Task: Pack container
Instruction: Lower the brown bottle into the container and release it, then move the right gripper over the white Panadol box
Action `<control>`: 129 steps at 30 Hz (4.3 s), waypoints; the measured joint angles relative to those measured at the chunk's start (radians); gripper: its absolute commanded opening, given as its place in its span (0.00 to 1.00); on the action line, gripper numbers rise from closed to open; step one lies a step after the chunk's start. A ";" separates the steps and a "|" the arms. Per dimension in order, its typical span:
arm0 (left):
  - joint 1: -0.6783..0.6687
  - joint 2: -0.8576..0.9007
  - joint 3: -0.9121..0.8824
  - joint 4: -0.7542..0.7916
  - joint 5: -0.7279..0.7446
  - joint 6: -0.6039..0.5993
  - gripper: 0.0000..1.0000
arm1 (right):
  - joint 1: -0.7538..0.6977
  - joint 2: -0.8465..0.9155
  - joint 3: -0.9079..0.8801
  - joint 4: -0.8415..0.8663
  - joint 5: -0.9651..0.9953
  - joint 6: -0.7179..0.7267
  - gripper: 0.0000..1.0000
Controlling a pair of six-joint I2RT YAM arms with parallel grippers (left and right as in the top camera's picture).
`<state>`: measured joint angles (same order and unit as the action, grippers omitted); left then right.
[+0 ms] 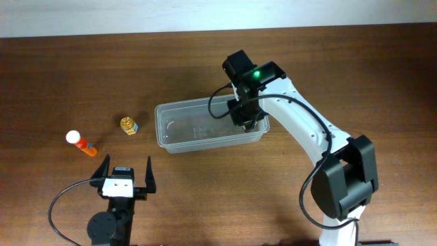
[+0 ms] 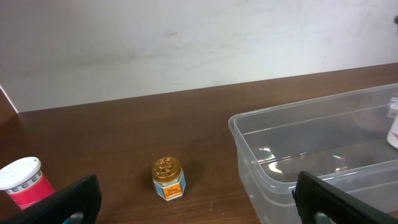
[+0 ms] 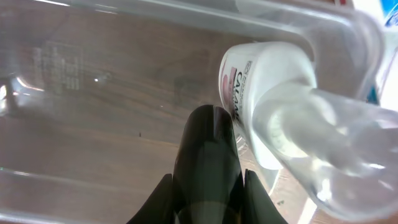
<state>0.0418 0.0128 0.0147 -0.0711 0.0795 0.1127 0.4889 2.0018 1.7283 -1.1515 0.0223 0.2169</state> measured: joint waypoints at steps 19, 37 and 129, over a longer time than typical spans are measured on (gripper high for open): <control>0.000 0.000 0.000 0.000 0.000 0.000 0.99 | 0.000 0.000 -0.061 0.083 0.000 0.047 0.28; 0.000 0.000 0.000 0.000 0.000 0.000 0.99 | 0.000 0.000 -0.102 0.095 0.000 0.064 0.28; 0.000 0.000 0.000 0.000 0.000 0.000 0.99 | -0.373 0.390 0.370 -0.125 -0.164 -0.659 0.80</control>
<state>0.0418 0.0128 0.0147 -0.0711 0.0795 0.1127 0.1158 2.3917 2.0983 -1.2766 -0.1413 -0.4423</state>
